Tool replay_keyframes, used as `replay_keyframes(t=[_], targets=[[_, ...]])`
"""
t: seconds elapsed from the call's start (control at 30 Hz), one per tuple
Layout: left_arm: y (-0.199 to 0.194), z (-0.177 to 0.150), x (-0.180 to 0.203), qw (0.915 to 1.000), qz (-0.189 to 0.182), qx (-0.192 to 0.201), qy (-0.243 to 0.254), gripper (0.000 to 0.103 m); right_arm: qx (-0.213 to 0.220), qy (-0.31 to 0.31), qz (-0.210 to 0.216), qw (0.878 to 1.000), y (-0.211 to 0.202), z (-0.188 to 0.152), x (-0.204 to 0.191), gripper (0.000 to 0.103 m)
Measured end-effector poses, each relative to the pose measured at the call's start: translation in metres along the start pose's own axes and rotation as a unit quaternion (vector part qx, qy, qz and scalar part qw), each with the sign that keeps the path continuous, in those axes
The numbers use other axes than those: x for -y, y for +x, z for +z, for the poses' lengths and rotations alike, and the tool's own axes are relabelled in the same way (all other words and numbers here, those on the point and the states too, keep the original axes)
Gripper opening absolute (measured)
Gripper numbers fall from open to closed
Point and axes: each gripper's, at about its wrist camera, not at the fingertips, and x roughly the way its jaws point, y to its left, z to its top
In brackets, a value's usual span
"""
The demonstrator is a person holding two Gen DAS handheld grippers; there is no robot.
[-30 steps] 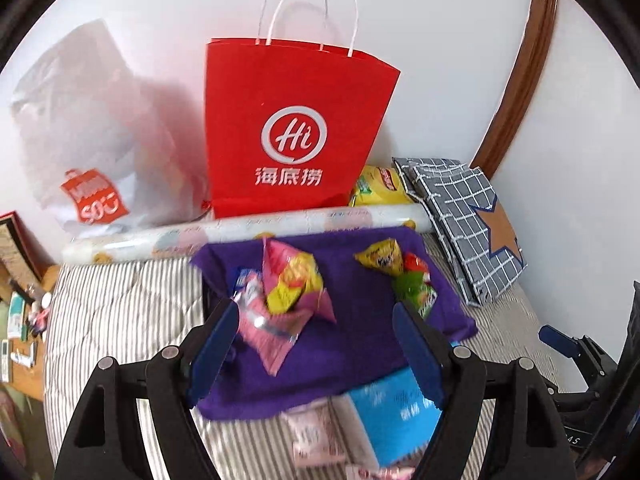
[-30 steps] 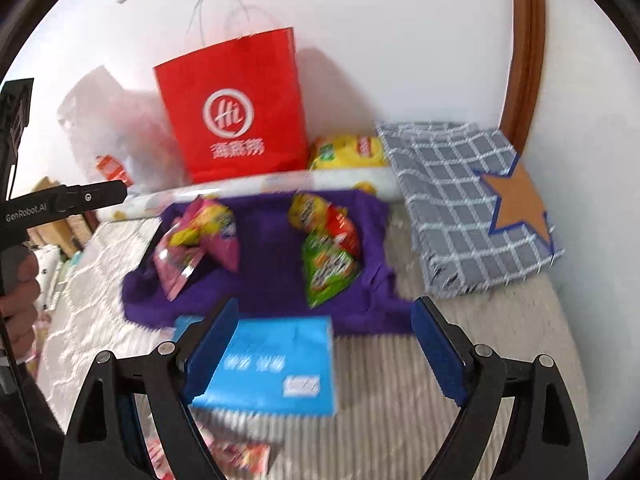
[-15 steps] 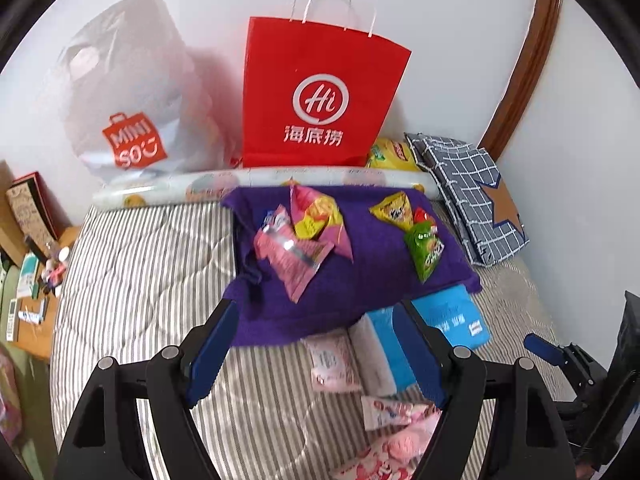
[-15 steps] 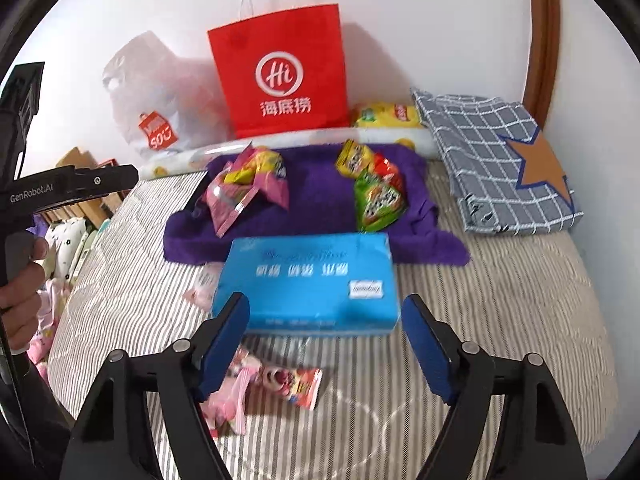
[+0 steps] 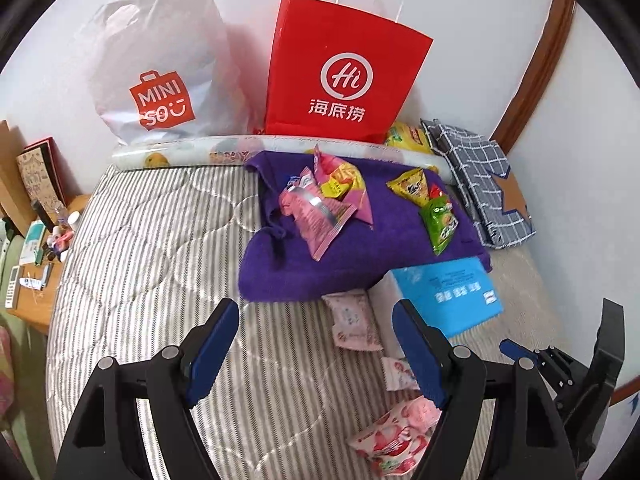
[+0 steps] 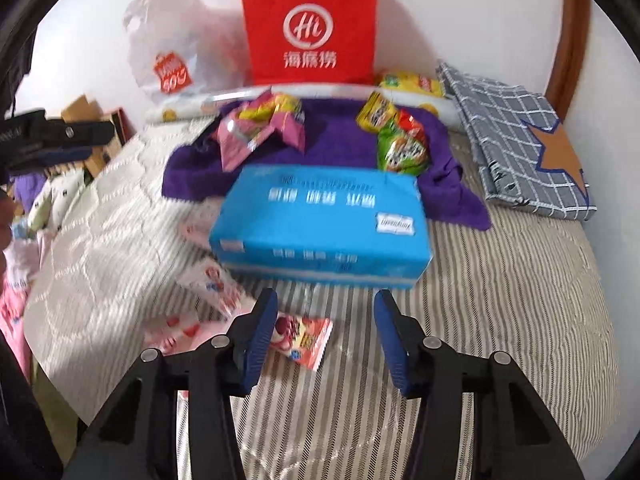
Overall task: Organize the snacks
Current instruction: 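Move both grippers back toward the remaining snacks on the bed, then grasp the pink ice-cream-style wrapper with the right gripper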
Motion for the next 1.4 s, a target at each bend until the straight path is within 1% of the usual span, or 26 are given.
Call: replay_keyframes(t=[0.1,0.23,0.33,0.63,0.83,0.9,1.0,1.07,1.13,1.17,1.2,1.23,1.4], targets=[[0.000,-0.001,-0.002,1.0000,0.006,-0.004,0.001,0.078,-0.009,-0.014,0.013,1.000,0.006,-0.003,-0.003,0.051],[0.002,-0.002,-0.004,0.9999,0.006,-0.009,-0.001,0.078,-0.013,-0.032,0.032,0.999,0.014,-0.003,-0.008,0.051],[0.004,-0.003,-0.006,0.9999,0.005,-0.014,-0.005,0.078,-0.018,-0.045,0.031,0.998,0.021,-0.002,-0.011,0.051],[0.016,-0.006,-0.011,0.9994,0.002,-0.033,-0.009,0.078,-0.037,-0.076,0.051,0.995,0.030,-0.004,-0.015,0.051],[0.018,-0.005,-0.013,0.9992,-0.001,-0.038,-0.009,0.078,-0.038,-0.097,0.063,0.992,0.034,-0.003,-0.020,0.051],[0.018,-0.005,-0.013,0.9992,-0.001,-0.038,-0.010,0.078,-0.038,-0.105,0.068,0.991,0.037,0.000,-0.023,0.052],[0.018,-0.006,-0.013,0.9992,-0.001,-0.039,-0.011,0.078,-0.050,-0.134,0.077,0.987,0.045,0.001,-0.032,0.057],[0.019,-0.007,-0.014,0.9991,-0.001,-0.040,-0.011,0.078,-0.056,-0.153,0.071,0.984,0.051,-0.002,-0.039,0.057],[0.019,-0.008,-0.014,0.9990,0.001,-0.042,-0.010,0.078,-0.059,-0.161,0.062,0.983,0.055,-0.005,-0.042,0.053],[0.019,-0.009,-0.015,0.9990,0.001,-0.043,-0.011,0.078,-0.053,-0.159,0.066,0.984,0.053,-0.006,-0.041,0.049],[0.020,-0.009,-0.016,0.9990,0.002,-0.044,-0.011,0.078,-0.052,-0.157,0.070,0.984,0.052,-0.006,-0.039,0.041],[0.020,-0.010,-0.016,0.9989,0.002,-0.045,-0.010,0.078,-0.051,-0.152,0.070,0.985,0.050,-0.007,-0.037,0.037],[0.024,-0.011,-0.017,0.9988,-0.002,-0.047,-0.012,0.078,-0.044,-0.118,0.072,0.989,0.035,-0.014,-0.021,0.036]])
